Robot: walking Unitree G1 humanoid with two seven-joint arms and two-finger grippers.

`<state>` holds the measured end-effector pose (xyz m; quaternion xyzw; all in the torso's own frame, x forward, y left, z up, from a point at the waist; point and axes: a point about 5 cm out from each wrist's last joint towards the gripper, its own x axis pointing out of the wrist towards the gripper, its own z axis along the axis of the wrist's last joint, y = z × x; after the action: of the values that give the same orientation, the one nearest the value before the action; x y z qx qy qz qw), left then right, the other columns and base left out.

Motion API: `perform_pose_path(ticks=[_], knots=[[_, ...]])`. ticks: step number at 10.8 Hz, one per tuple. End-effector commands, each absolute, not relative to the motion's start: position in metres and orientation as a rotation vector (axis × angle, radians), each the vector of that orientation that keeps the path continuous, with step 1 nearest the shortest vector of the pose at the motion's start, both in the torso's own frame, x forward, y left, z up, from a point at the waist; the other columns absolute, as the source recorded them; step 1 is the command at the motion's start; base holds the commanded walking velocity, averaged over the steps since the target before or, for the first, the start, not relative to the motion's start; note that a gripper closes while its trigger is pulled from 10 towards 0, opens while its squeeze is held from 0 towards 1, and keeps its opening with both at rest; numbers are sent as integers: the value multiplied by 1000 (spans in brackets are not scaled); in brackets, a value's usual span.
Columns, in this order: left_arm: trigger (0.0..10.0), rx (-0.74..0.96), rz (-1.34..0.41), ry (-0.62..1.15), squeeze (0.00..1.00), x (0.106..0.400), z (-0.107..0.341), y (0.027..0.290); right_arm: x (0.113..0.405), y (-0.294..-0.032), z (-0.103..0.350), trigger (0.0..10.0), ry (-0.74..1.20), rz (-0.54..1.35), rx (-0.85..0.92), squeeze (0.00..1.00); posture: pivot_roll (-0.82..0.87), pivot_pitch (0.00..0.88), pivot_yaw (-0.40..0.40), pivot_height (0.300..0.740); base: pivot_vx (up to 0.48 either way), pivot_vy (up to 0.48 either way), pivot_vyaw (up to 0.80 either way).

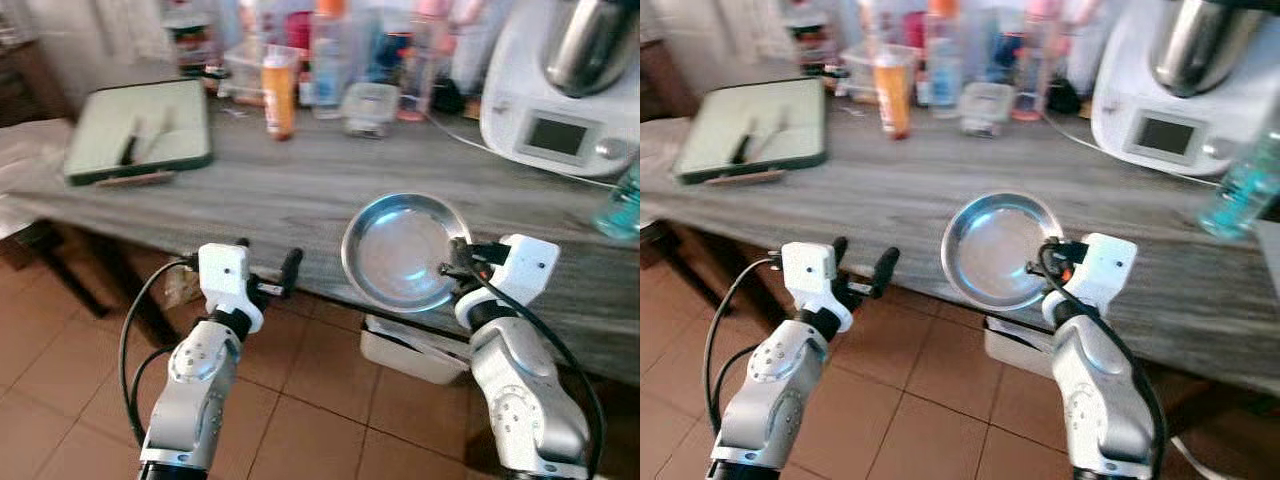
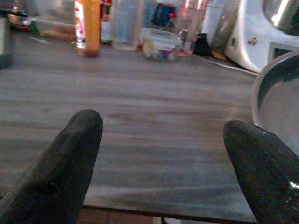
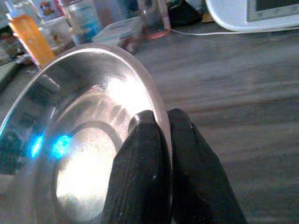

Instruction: Setting the table

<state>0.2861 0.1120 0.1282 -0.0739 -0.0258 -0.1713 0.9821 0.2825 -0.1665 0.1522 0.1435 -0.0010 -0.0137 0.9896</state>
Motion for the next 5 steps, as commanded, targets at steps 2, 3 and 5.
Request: perform_pose_path(ticks=[2,3,5], knots=[[10000,-159,-369,-64,0,285,130,112,283,-163,161,10000,-34,-11,289,0,-36,60,12,740,0,0,0],[10000,-174,-390,-75,0,284,131,111,283,-163,162,10000,-35,-10,286,0,-36,58,11,740,0,0,0],[10000,-186,-409,-74,0,282,131,109,284,-163,162,10000,-36,-9,284,0,-37,57,9,740,124,0,0]])
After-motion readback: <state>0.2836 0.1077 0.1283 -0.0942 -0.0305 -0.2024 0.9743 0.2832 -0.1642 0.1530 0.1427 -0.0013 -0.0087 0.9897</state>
